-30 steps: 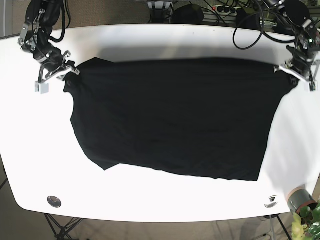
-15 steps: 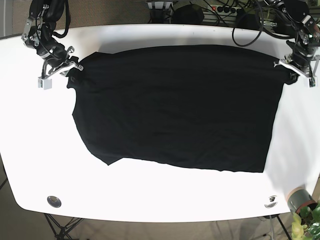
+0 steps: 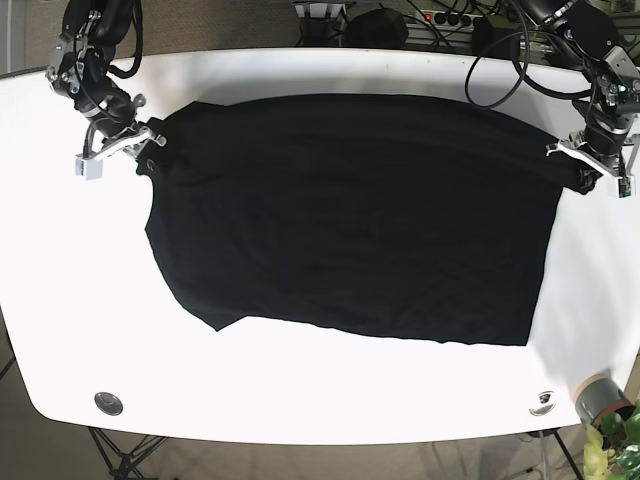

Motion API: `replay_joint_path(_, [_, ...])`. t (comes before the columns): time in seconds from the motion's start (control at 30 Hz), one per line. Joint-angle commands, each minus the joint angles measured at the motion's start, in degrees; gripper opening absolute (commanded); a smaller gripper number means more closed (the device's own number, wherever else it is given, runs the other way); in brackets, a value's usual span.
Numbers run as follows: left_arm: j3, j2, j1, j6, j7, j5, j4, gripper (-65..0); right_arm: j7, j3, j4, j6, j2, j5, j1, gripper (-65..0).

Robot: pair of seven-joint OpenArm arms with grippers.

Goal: Fold the T-shirt properly
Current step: 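Lay the shirt flat, pulling both grippers apart along its edge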

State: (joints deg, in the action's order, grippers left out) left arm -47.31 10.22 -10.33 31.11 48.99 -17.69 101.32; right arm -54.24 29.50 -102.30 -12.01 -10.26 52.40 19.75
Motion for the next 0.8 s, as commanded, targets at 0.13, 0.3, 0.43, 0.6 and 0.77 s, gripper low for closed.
replay_joint_path(0.13, [-0.03, 1.25, 0.61, -0.04, -1.12, -0.37, 0.97, -65.0, 0.66, 3.87, -1.39, -2.98, 1.87, 1.53, -0.10, -10.6])
replay_joint_path(0.3, [0.06, 1.34, 0.79, -0.04, -1.12, -0.37, 0.97, -65.0, 0.13, 3.95, -1.30, -4.56, 1.95, 6.02, 4.21, -17.1])
replay_joint_path(0.43, [0.67, 2.05, 0.79, -0.04, -1.12, -0.37, 0.88, -65.0, 0.13, 3.95, -1.30, -4.65, 2.04, 7.86, 6.85, -20.8])
replay_joint_path(0.6, [1.64, 2.13, 0.79, -0.04, -1.30, -0.37, 0.88, -65.0, 0.22, 3.95, -1.30, -7.99, 2.13, 7.86, 8.78, -20.5])
replay_joint_path(0.77, [1.73, 2.13, 0.79, -0.04, -1.30, -0.37, 0.88, -65.0, 0.22, 3.78, -1.39, -14.14, 1.78, 7.86, 10.54, -20.6])
